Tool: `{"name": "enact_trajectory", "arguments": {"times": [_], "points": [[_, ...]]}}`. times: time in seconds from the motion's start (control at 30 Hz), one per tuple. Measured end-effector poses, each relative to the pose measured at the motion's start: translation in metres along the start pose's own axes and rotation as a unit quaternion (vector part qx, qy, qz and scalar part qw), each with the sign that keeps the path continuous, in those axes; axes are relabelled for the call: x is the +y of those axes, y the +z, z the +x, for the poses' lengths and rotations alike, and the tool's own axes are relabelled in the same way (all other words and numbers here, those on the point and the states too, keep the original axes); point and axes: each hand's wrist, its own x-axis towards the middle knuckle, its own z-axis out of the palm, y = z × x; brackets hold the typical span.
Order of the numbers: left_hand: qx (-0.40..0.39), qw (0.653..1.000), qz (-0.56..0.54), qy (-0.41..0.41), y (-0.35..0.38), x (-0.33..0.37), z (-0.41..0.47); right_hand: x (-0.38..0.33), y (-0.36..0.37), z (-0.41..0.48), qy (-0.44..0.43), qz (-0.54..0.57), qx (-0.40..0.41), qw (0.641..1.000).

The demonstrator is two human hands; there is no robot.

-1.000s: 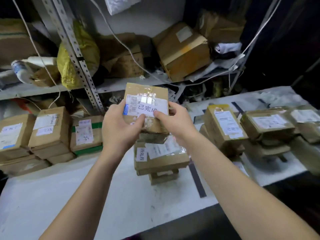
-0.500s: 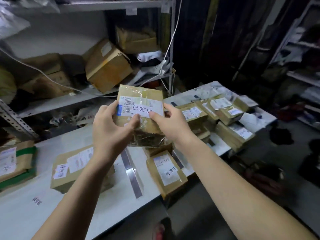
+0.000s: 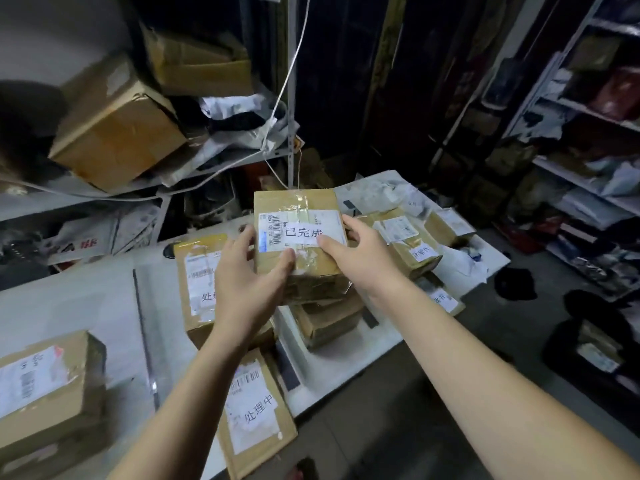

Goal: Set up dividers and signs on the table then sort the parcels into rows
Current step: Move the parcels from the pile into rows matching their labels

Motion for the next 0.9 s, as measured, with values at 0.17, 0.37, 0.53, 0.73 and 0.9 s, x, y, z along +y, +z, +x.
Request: {"name": "enact_trajectory", "arguments": {"times": [0.17,0.37,0.53,0.73,0.9], "points": [[-0.017,0.999,0.011,-0.038,0.048,-0.016,0.024,0.021,-0.02,0.053,0.007,-0.018,-0.027,0.999],[-0.005,0.994,0.056,-0.09,0.097,-0.024,0.04,0.048,-0.037,0.105,0.011,-0.036,-0.076,0.996],[0.004,0.985,0.103,-0.135,0.115,-0.022,0.035,0.067,-0.051,0.123,0.013,-0.024,-0.132,0.991],[-0.007,0.966,0.192,-0.174,0.107,-0.008,0.03,0.059,-0.054,0.131,-0.07,-0.177,-0.115,0.975],[0.006,0.922,0.355,-0.153,0.062,0.013,0.024,0.022,-0.038,0.125,-0.244,-0.31,-0.116,0.911]]}}
